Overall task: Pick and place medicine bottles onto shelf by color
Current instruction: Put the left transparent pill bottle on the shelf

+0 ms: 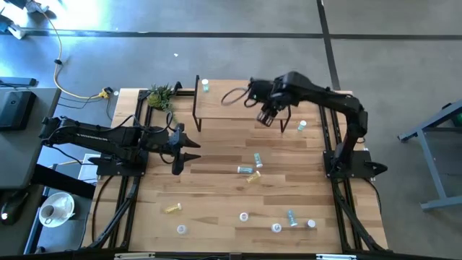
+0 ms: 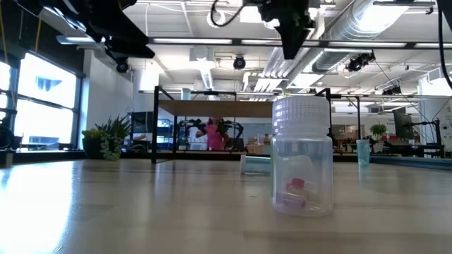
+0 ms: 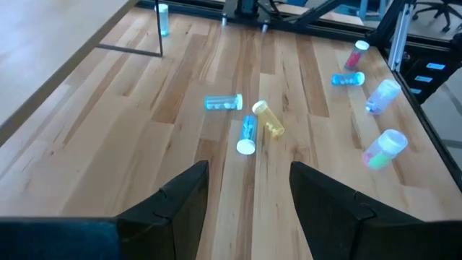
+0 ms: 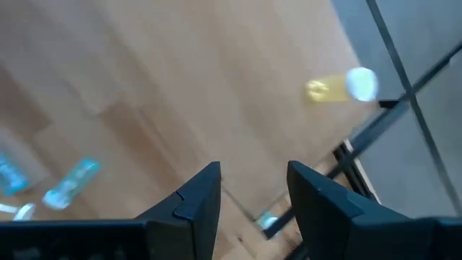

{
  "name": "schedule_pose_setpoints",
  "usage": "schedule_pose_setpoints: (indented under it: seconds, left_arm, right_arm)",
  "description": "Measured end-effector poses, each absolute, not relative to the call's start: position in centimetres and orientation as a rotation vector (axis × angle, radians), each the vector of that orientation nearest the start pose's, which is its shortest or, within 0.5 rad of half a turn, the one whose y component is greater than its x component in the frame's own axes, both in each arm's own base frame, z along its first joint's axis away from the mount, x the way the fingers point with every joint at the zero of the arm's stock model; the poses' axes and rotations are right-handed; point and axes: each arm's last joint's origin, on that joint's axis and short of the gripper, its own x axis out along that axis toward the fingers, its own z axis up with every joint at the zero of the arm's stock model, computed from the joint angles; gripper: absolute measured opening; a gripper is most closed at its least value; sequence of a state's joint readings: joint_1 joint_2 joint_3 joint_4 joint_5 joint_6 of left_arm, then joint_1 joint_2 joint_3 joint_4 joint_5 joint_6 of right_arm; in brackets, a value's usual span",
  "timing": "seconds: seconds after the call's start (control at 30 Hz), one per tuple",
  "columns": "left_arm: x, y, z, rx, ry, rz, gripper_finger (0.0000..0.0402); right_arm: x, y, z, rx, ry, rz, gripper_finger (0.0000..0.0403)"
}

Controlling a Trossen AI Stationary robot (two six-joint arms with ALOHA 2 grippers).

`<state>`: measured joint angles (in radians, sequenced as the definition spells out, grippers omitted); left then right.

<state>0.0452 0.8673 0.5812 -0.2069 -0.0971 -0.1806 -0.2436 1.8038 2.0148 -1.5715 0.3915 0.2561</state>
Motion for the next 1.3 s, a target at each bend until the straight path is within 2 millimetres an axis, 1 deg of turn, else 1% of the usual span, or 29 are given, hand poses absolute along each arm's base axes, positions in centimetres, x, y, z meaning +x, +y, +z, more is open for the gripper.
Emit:
schedule_pose_setpoints:
  seconds: [0.2, 0.33, 0.5, 0.63, 0.7, 0.87, 0.97, 1.2, 1.3]
  left_arm:
    - [18.6, 1.1, 24.7, -0.164, 0.487, 0.184, 0.0184]
    - [18.5, 1.1, 24.6, -0.164, 0.494, 0.184, 0.0184]
    - [18.5, 1.1, 24.6, -0.166, 0.494, 0.185, 0.0184]
    - [18.5, 1.1, 24.6, -0.187, 0.493, 0.189, 0.0184]
    - [18.5, 1.1, 24.6, -0.198, 0.499, 0.192, 0.0184]
    - [18.3, 1.1, 24.2, -0.197, 0.537, 0.196, 0.0184]
    - [18.4, 1.1, 24.1, -0.196, 0.543, 0.197, 0.0184]
    - [18.9, 1.0, 23.4, -0.226, 0.591, 0.170, 0.0184]
    - [19.2, 0.9, 23.1, -0.258, 0.614, 0.149, 0.0184]
  right_arm:
    - [32.4, -4.7, 37.9, -0.014, 1.268, -0.662, 0.0152]
    - [32.7, -2.2, 37.9, -0.056, 1.246, -0.633, 0.0152]
    - [32.8, 0.0, 37.9, -0.076, 1.237, -0.578, 0.0152]
    - [32.8, 1.4, 37.6, -0.092, 1.225, -0.578, 0.0152]
    - [32.7, 1.9, 36.5, -0.126, 1.252, -0.591, 0.0152]
    - [32.0, 3.2, 32.9, -0.186, 1.323, -0.689, 0.0151]
    - [31.6, 4.0, 30.8, -0.218, 1.347, -0.708, 0.0151]
    - [29.8, 5.8, 26.6, -0.208, 1.341, -0.793, 0.0151]
    - [28.8, 6.6, 25.2, -0.197, 1.339, -0.829, 0.0151]
